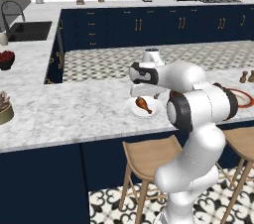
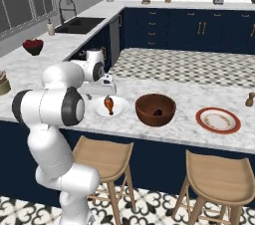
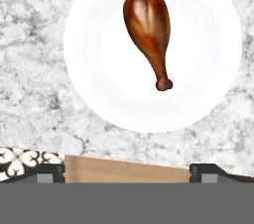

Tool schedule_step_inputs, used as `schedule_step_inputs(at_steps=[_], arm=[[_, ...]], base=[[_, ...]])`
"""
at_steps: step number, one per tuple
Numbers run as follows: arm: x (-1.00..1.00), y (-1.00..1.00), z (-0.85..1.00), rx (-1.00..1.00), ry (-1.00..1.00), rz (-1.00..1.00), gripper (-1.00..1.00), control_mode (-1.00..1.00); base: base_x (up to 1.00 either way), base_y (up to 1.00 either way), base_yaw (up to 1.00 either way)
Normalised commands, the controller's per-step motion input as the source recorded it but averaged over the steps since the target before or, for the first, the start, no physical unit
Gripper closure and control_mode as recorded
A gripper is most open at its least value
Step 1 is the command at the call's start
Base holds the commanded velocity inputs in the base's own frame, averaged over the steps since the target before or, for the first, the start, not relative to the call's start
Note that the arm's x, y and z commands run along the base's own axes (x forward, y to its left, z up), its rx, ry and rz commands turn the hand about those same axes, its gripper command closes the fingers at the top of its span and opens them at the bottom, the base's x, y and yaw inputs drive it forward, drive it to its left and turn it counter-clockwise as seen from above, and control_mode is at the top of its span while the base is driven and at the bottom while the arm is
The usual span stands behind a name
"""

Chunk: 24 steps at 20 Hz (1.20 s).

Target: Pick the chicken drumstick and eggplant from their plates and place them in the bowl. Then put the bowl in the fridge.

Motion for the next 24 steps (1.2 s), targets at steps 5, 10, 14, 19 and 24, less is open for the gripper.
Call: schedule_step_inputs(at_steps=[5,10,14,19,24], arm=[[0.72,-0.03,-0.44,0.0,-0.01,0.04,-1.0,-1.0],[0.47,-0.16,-0.49,0.0,-0.01,0.03,-1.0,-1.0],[0.42,-0.2,-0.37,0.0,0.0,0.02,-1.0,-1.0],[0.23,-0.01,-0.49,0.0,0.0,0.02,-1.0,-1.0],[0.11,0.03,-0.56,0.0,0.0,0.02,1.0,-1.0]], base=[[0.0,0.0,0.0],[0.0,0.0,0.0],[0.0,0.0,0.0],[0.0,0.0,0.0],[0.0,0.0,0.0]])
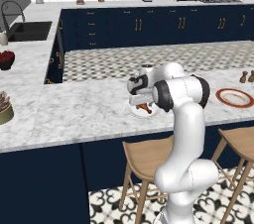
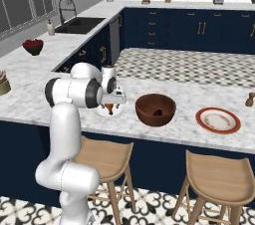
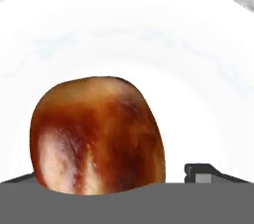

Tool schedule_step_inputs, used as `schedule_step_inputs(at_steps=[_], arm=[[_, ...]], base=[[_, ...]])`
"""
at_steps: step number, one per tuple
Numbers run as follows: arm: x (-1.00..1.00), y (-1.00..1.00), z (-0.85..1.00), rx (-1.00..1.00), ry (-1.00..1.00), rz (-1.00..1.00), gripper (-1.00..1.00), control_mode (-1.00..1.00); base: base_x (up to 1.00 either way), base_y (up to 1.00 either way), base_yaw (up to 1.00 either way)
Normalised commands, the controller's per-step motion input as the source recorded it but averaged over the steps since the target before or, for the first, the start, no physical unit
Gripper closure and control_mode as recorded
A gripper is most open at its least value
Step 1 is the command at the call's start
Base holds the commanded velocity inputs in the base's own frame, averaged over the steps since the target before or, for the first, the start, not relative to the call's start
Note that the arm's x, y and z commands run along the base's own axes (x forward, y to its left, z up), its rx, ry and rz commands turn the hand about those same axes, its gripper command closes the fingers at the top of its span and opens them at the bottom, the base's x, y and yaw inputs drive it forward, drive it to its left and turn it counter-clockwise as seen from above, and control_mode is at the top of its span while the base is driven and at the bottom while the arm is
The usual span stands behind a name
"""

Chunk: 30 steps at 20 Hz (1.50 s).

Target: Pick the chicken drumstick and eggplant from their plates and place them in the bowl. Then put the bowl in the fridge.

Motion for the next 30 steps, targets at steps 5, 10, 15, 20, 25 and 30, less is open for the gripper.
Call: schedule_step_inputs(at_steps=[5,10,15,20,25,30], arm=[[-0.36,-0.02,-0.02,0.01,-0.02,0.0,1.0,-1.0],[-0.98,-0.01,0.89,0.02,-0.04,0.0,1.0,-1.0],[-0.8,-0.15,0.87,-0.01,-0.03,-0.04,1.0,-1.0],[-0.27,-0.7,0.75,-0.03,-0.12,-0.09,1.0,-1.0],[-0.02,-0.96,0.2,0.0,0.0,-0.11,1.0,-1.0],[0.15,-1.0,0.11,0.03,0.01,-0.09,1.0,-1.0]], base=[[0.0,0.0,0.0],[0.0,0.0,0.0],[0.0,0.0,0.0],[0.0,0.0,0.0],[0.0,0.0,0.0],[0.0,0.0,0.0]])
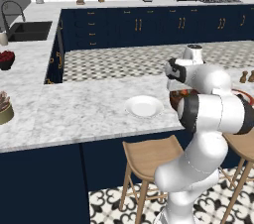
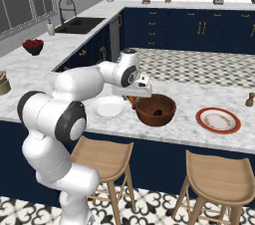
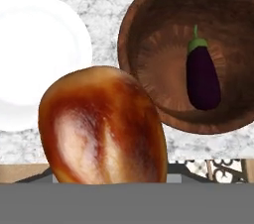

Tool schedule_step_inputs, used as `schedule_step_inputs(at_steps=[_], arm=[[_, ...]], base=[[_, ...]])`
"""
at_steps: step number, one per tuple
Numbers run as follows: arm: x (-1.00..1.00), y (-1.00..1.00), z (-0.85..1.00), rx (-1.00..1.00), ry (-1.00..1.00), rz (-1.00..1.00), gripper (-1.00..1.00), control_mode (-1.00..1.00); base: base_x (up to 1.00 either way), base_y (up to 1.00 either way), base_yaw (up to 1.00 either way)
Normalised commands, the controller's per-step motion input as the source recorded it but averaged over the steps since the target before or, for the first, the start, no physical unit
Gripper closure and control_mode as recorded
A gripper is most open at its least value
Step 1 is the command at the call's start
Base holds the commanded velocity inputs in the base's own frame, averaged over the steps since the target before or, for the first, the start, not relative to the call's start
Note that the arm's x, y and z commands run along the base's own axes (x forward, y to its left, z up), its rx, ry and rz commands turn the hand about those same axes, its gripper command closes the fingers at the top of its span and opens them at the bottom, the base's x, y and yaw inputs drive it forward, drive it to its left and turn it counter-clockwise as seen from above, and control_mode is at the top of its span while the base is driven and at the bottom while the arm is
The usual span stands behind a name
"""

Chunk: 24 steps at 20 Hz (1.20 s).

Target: Pick the chicken drumstick and eggplant from their plates and place them in the bowl. Then put the bowl in the fridge.

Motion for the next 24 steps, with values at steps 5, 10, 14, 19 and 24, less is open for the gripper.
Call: schedule_step_inputs(at_steps=[5,10,14,19,24], arm=[[0.5,-0.82,0.01,0.18,0.07,0.01,1.0,-1.0],[0.68,-0.39,-0.41,0.11,0.04,0.02,1.0,-1.0],[0.23,-0.13,-0.51,0.0,0.01,0.0,1.0,-1.0],[0.16,0.02,-0.63,0.0,0.01,0.0,-1.0,-1.0],[0.0,0.0,-0.01,0.0,0.0,0.0,-1.0,-1.0]], base=[[0.0,0.0,0.0],[0.0,0.0,0.0],[0.0,0.0,0.0],[0.0,0.0,0.0],[0.0,0.0,0.0]])
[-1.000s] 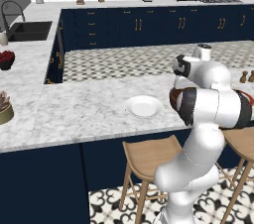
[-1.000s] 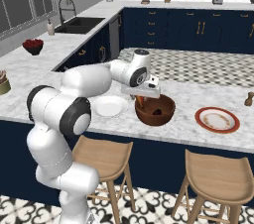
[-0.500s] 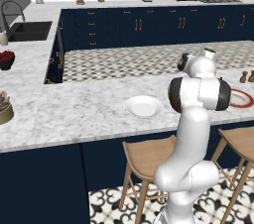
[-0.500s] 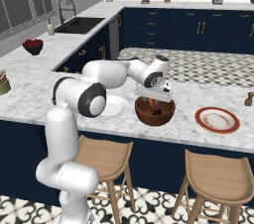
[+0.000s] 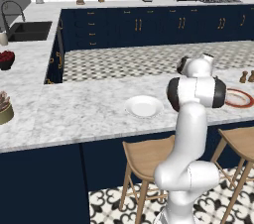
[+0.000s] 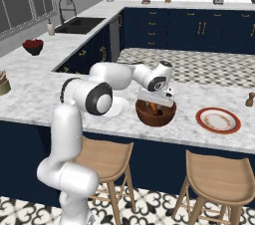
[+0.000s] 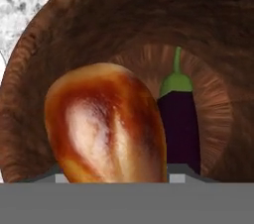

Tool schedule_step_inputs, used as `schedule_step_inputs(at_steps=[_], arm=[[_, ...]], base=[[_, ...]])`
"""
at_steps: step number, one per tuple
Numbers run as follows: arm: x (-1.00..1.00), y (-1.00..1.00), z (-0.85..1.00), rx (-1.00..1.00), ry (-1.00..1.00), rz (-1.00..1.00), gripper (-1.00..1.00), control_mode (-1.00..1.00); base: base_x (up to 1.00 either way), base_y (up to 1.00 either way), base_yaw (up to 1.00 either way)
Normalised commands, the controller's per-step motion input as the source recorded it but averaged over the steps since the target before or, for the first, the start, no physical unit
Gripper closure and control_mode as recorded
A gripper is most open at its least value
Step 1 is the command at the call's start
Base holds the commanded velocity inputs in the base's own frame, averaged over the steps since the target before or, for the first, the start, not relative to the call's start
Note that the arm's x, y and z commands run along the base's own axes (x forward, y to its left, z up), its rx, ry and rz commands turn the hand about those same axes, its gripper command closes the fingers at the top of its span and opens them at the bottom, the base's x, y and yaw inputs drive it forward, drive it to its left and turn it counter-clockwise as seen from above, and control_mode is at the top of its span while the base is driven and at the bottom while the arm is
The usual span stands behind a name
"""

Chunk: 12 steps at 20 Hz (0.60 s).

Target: Pick the chicken drumstick and eggplant from their plates and place them in the bowl. Then put the bowl in the fridge.

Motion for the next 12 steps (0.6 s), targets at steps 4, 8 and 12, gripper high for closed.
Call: schedule_step_inputs(at_steps=[4,8,12], arm=[[-0.06,0.14,0.32,0.0,-0.03,-0.01,-1.0,-1.0],[-0.56,0.11,0.6,0.0,-0.11,-0.1,-1.0,-1.0],[-0.74,-0.03,0.53,0.0,-0.06,-0.51,-1.0,-1.0]], base=[[0.0,0.0,0.0],[0.0,0.0,0.0],[0.0,0.0,0.0]])
